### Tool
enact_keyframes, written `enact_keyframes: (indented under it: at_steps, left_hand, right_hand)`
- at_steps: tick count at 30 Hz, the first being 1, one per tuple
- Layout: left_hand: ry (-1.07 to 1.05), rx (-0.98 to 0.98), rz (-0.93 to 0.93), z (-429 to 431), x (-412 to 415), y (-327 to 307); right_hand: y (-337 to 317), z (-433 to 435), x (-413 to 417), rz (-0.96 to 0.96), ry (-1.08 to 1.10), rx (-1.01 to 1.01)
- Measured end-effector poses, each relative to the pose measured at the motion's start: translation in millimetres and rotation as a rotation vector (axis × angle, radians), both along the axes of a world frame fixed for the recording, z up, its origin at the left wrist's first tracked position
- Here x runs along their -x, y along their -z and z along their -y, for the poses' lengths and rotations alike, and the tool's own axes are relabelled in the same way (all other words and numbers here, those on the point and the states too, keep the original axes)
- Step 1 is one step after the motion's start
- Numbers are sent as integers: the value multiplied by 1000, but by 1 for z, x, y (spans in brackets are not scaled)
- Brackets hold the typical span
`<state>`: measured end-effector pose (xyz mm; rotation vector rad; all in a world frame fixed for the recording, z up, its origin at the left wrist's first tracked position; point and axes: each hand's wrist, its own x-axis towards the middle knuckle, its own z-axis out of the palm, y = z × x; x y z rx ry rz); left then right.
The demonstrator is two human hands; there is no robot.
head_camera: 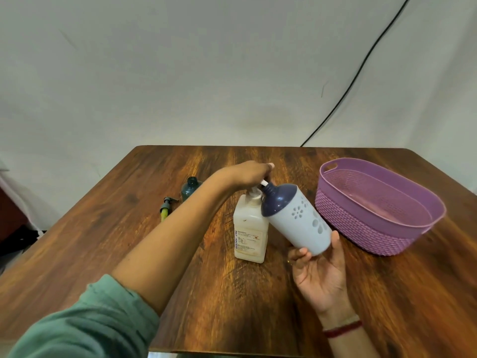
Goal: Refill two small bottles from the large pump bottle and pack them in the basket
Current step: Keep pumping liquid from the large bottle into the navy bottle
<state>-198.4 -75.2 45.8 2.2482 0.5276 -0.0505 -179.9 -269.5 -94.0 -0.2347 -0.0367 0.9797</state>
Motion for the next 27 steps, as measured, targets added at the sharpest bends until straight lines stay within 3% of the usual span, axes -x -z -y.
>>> enact_keyframes:
  at_steps: [6, 16, 23, 27]
  left_hand:
    - [-39, 42, 31, 3, 3, 6]
    - [33, -91, -12, 5, 1, 6]
    - [29, 116, 167, 3, 4, 1]
    - [-41, 261, 172, 6, 1, 13]
  right_hand:
    - [5, -2, -2, -13, -14, -8]
    - [9, -2, -1, -16, -13, -27]
    - [6, -2, -1, -4, -6, -16]
    - [10, -3, -3, -20, -19, -22]
